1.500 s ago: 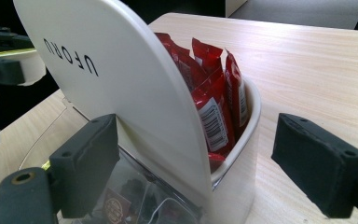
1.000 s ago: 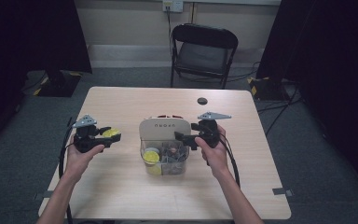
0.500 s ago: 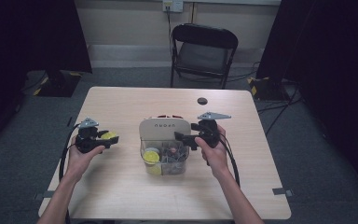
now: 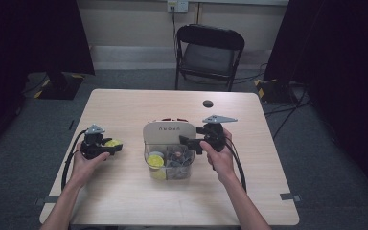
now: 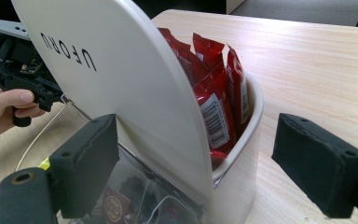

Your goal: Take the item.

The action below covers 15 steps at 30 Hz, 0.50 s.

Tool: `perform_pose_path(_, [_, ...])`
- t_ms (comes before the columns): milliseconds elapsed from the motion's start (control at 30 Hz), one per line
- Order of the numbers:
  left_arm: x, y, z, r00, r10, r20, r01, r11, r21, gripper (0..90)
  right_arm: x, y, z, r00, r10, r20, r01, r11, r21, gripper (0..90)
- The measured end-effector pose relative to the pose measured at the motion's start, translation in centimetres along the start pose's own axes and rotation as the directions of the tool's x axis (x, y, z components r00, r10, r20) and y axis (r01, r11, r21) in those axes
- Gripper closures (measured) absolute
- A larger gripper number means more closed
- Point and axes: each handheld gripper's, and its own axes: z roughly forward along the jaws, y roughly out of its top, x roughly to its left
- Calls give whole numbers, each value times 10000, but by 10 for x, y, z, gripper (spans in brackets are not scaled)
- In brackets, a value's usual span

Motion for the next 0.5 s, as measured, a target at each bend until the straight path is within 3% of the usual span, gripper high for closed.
perform_pose_path(267, [-3, -5, 11, 9998, 160, -72, -157, 9989, 450, 388, 0, 1, 0, 10000, -70, -28, 71, 10000, 48, 137])
perform_pose_path(500, [-1, -8, 14, 9999, -92, -51, 95, 9987, 492, 384, 0, 1, 0, 10000, -77, 3, 77, 10000, 22, 138])
